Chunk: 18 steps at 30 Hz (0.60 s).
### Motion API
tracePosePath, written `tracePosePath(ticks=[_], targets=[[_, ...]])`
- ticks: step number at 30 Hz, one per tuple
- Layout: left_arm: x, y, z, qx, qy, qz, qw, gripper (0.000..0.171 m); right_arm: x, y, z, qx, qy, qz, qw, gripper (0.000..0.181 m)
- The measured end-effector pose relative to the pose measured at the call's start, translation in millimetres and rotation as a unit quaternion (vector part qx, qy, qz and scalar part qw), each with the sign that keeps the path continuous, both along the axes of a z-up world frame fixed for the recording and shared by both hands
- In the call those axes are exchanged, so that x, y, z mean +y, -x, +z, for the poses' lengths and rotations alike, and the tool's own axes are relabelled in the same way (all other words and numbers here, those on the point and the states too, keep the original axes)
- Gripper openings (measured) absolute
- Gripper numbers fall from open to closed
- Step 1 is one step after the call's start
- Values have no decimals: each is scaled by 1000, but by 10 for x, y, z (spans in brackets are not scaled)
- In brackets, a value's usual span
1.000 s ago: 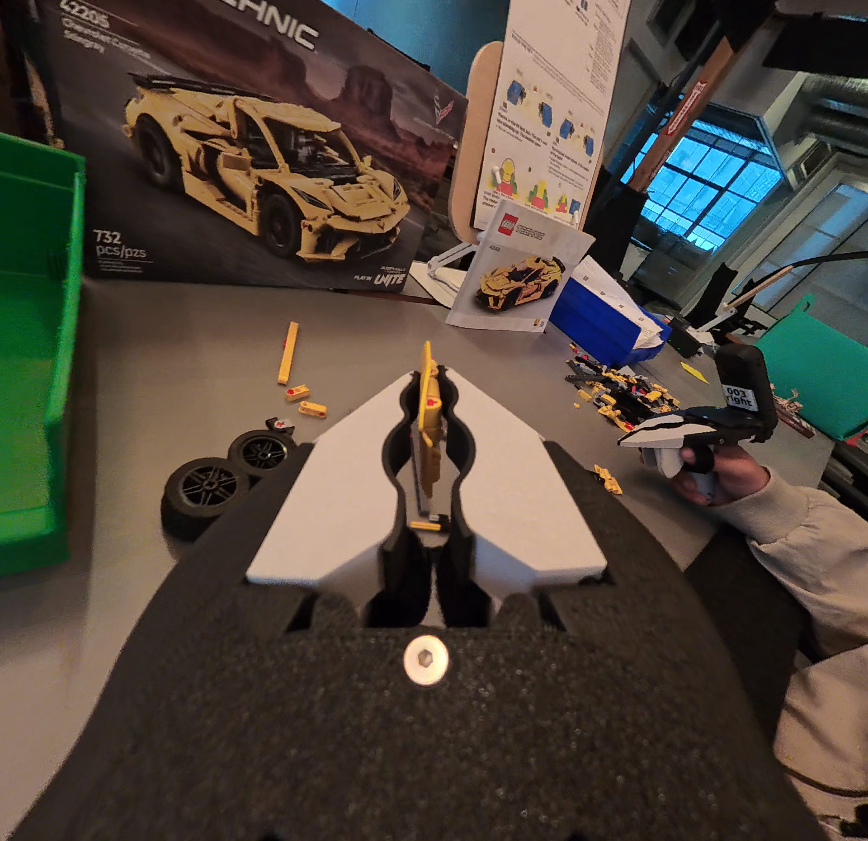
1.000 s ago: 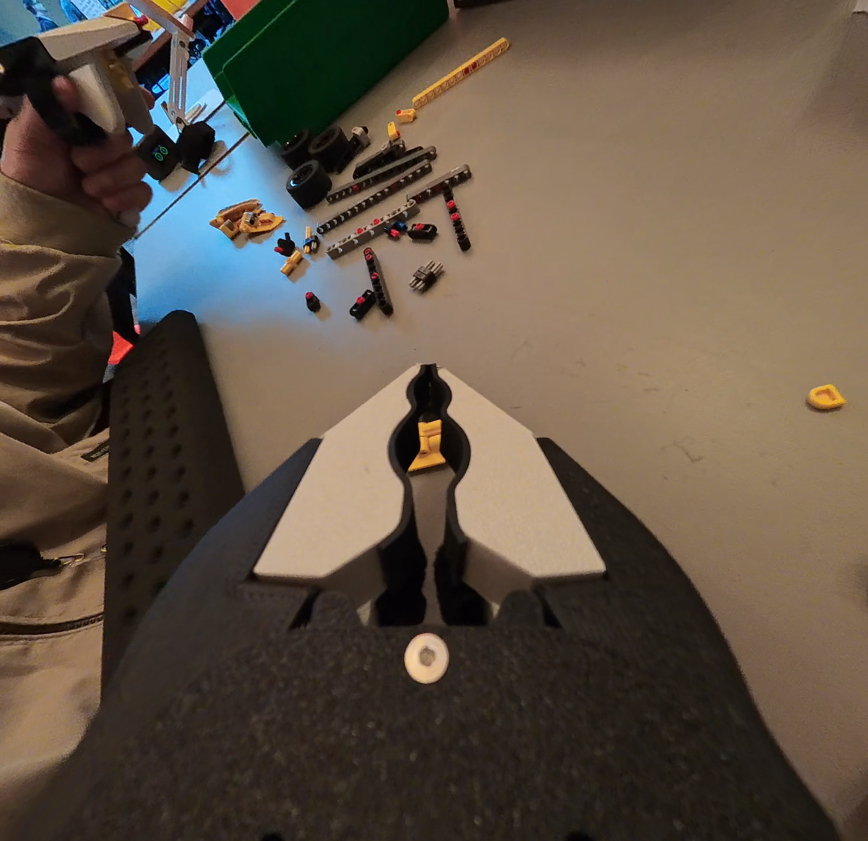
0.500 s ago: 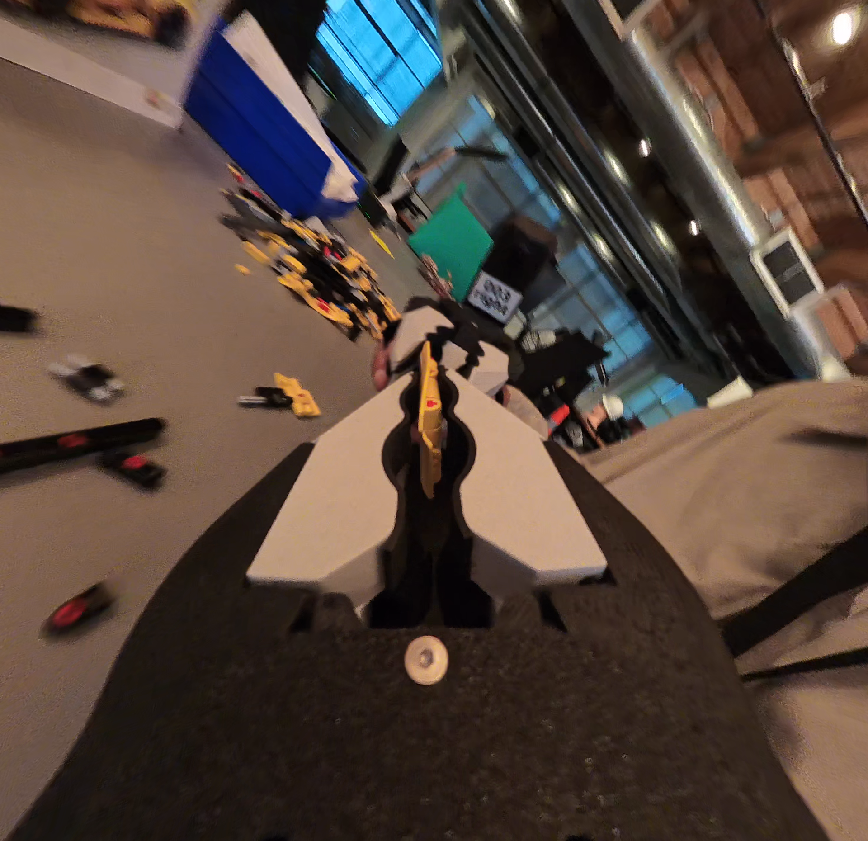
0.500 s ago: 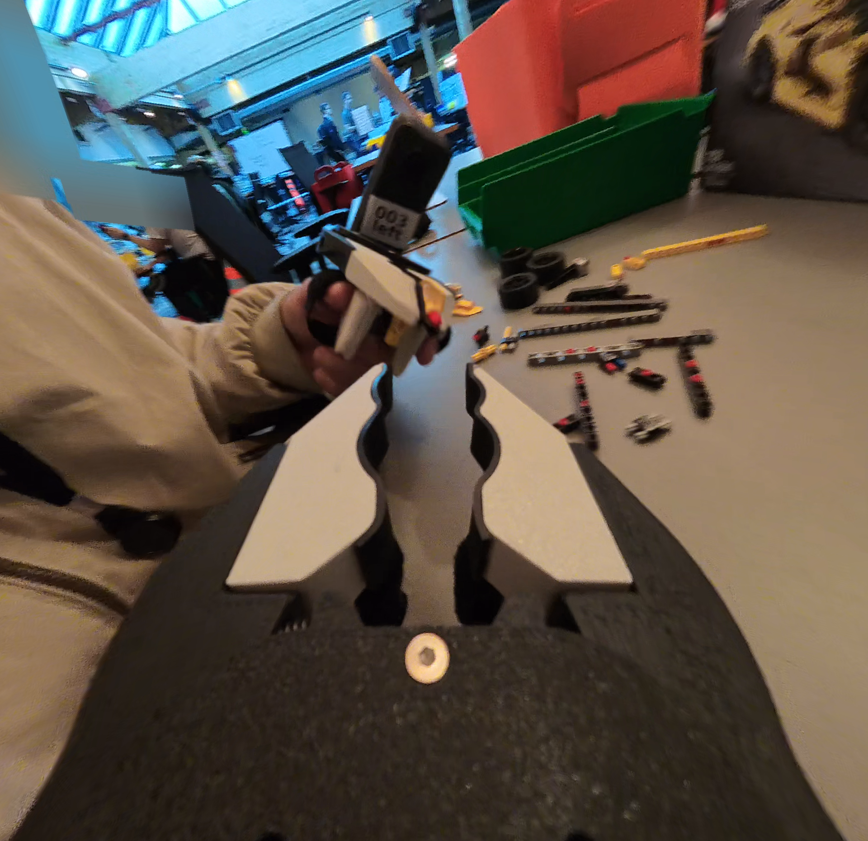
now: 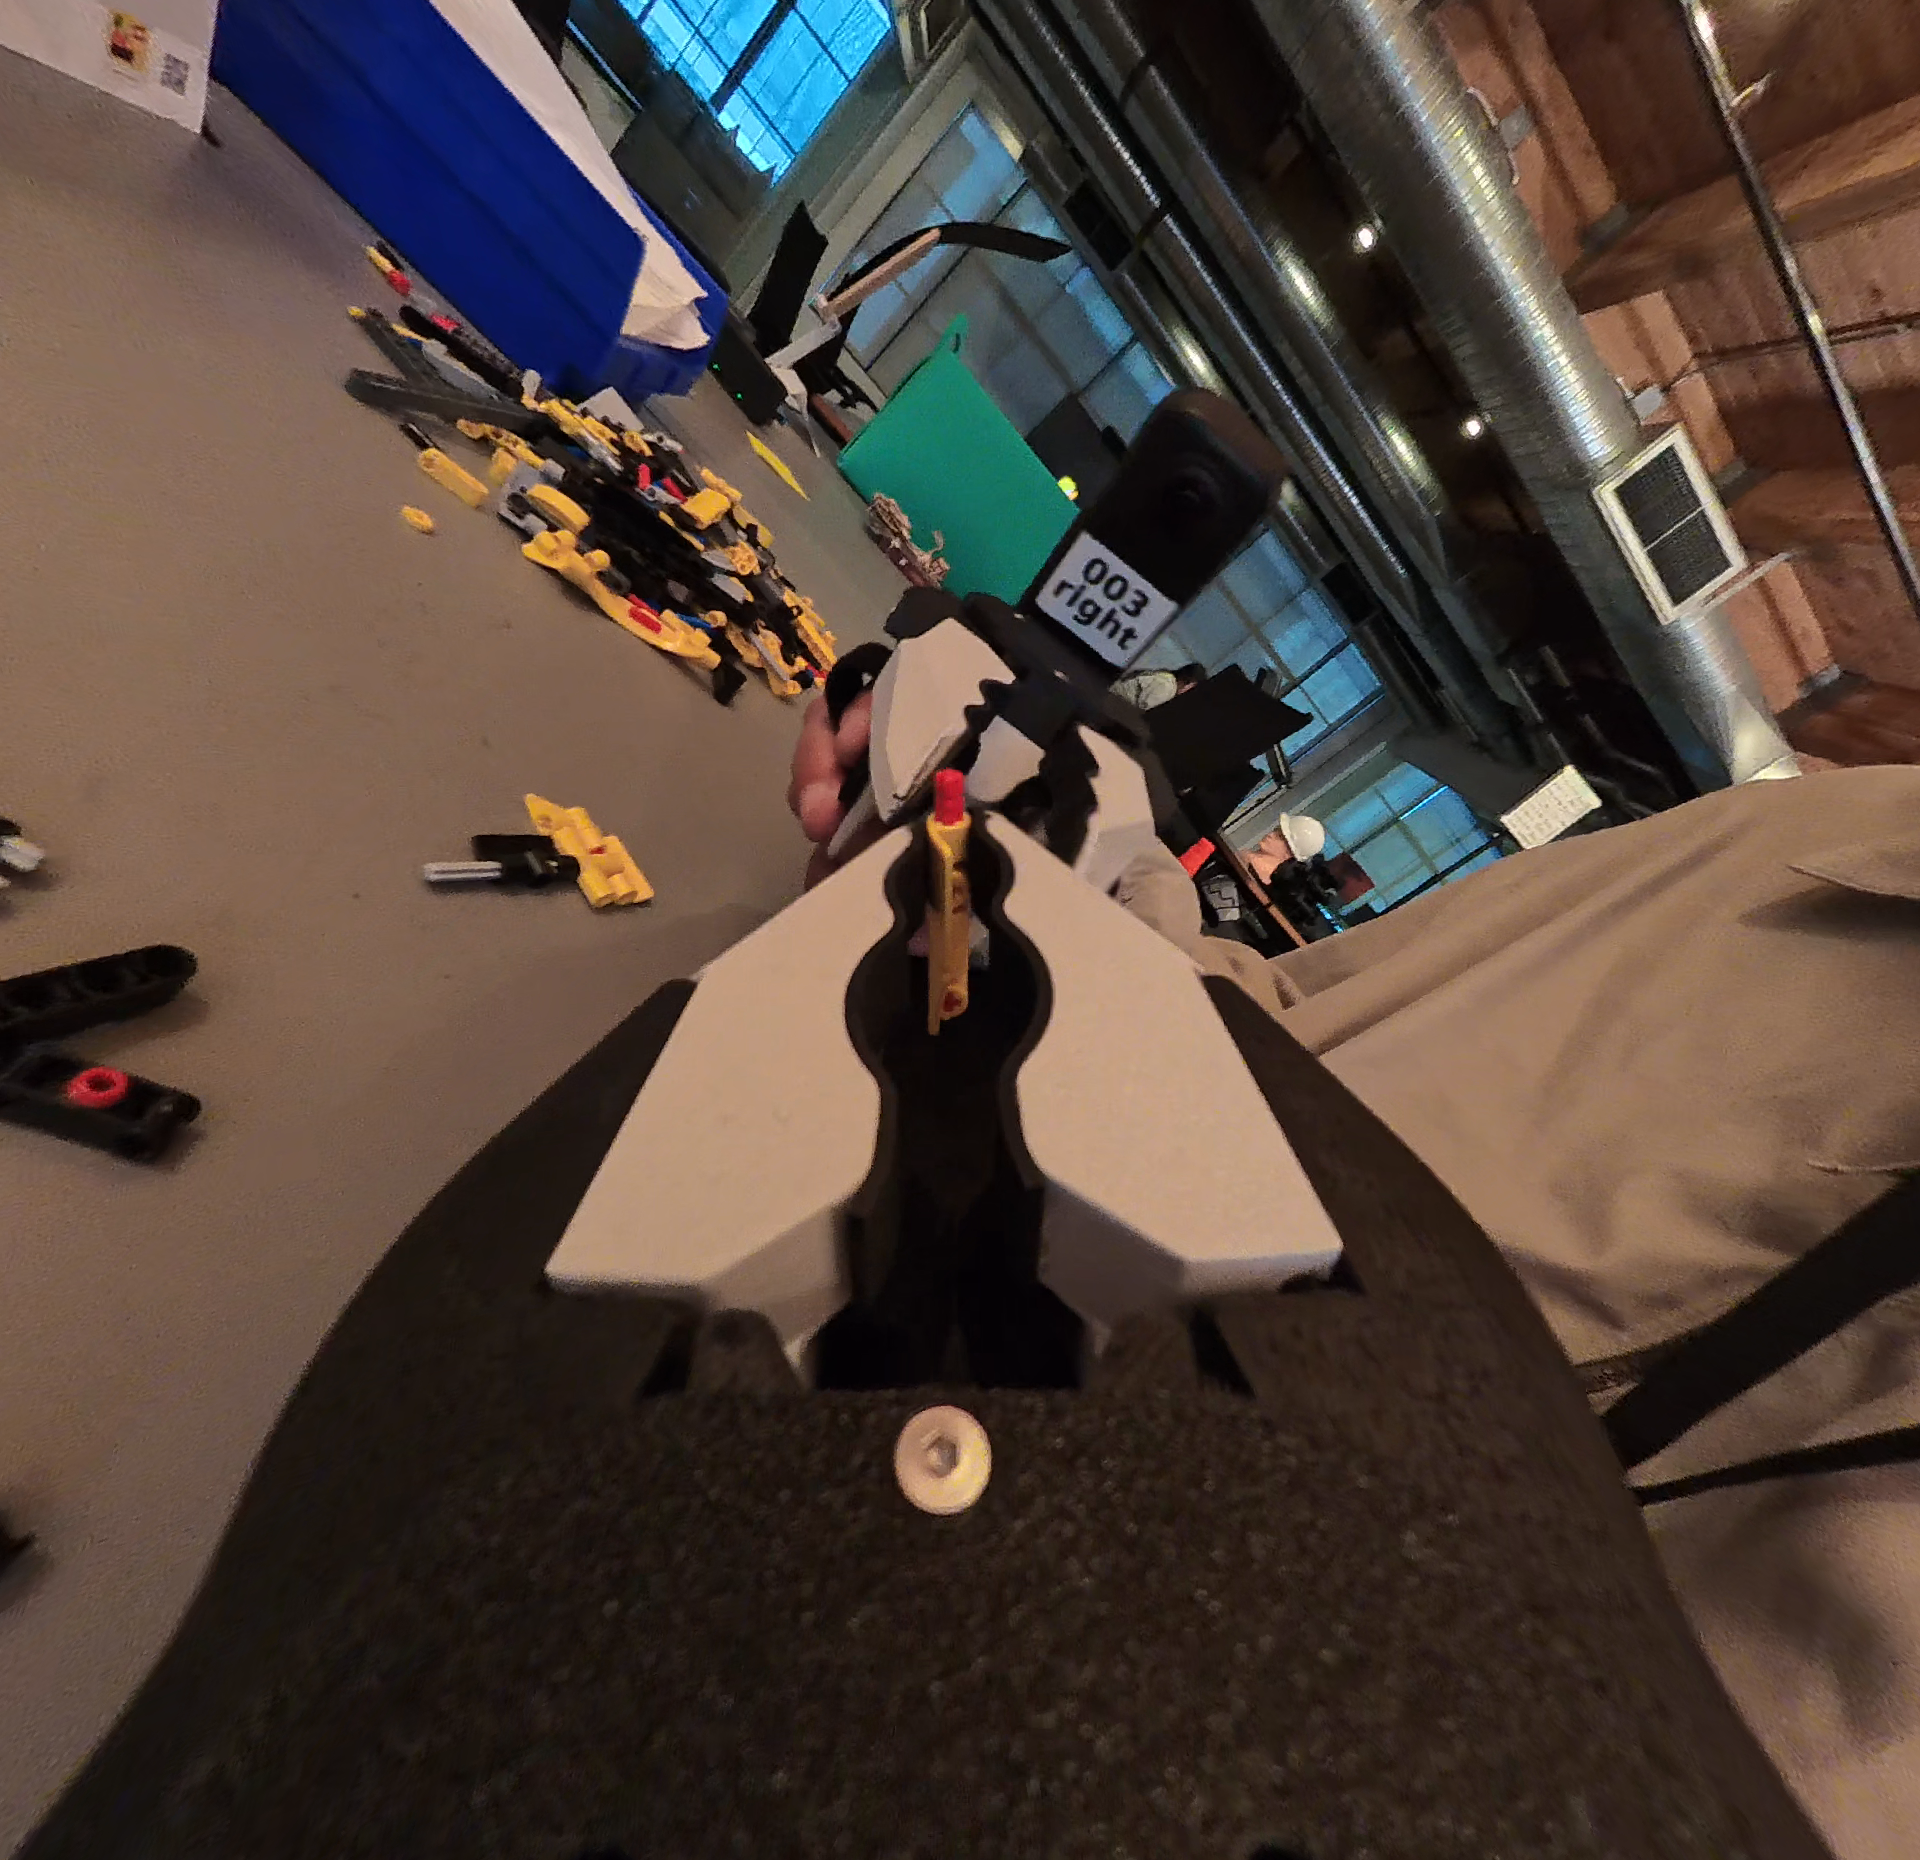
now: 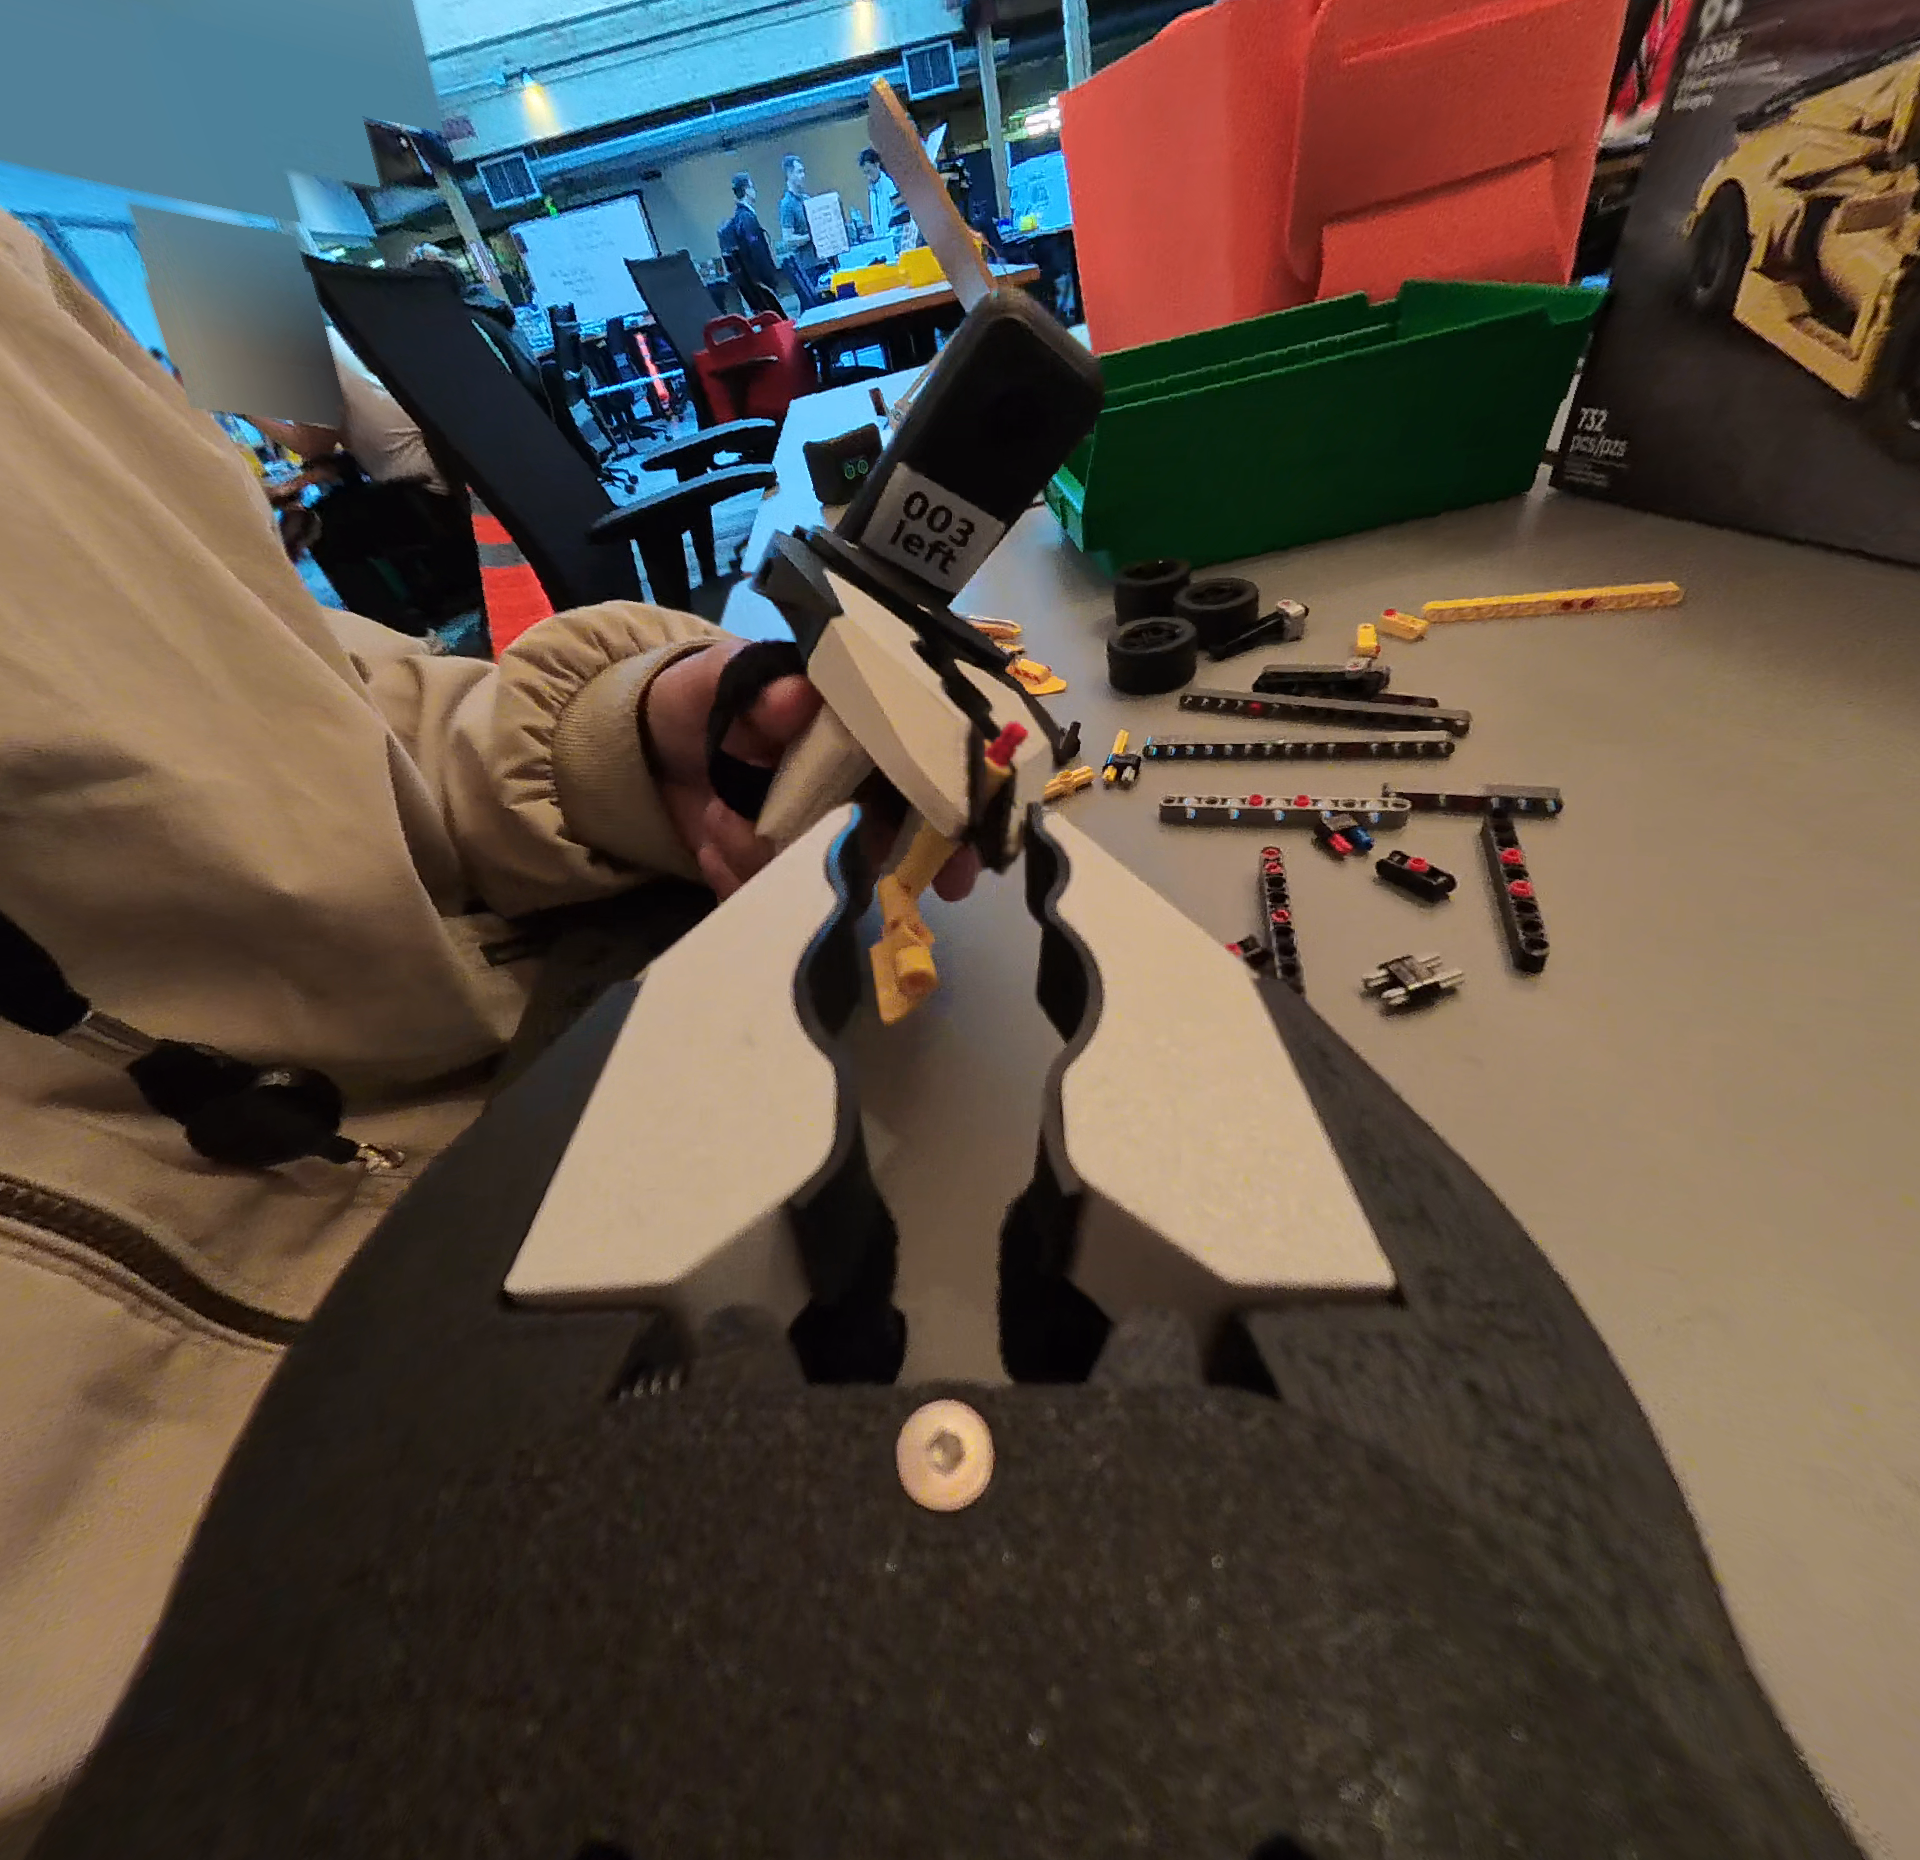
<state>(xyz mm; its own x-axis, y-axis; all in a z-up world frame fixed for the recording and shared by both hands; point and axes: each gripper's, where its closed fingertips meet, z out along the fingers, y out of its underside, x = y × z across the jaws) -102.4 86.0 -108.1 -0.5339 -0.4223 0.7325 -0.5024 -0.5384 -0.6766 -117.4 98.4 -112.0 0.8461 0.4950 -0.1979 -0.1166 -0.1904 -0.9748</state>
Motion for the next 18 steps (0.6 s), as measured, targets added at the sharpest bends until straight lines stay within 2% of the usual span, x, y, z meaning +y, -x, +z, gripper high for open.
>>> tracePosePath(ticks=[3,4,5,7,9,11,13,17,18], targets=[[77,-21,31,-2,25,15,1000,7,37,-101,-136,6,46,-23,999,27],[135,-37,49,-10,24,33,999,6,29,-85,-138,34,62,-18,997,25],[189,-45,83,-23,23,51,998,6,-4,-30,-143,68,85,9,994,19],[212,-23,161,-45,33,58,997,6,-21,39,-177,128,125,49,983,27],[174,-23,134,-41,26,53,997,6,-12,87,-102,171,121,70,975,29],[138,-13,145,-46,18,47,998,6,-23,126,-106,157,123,75,977,8],[136,-14,136,-47,12,48,998,7,-27,83,-117,144,124,61,980,7],[85,19,104,-35,14,24,999,19,-69,-73,29,208,100,56,971,6],[48,23,97,-36,6,19,999,12,-75,-71,38,210,99,58,971,6]])
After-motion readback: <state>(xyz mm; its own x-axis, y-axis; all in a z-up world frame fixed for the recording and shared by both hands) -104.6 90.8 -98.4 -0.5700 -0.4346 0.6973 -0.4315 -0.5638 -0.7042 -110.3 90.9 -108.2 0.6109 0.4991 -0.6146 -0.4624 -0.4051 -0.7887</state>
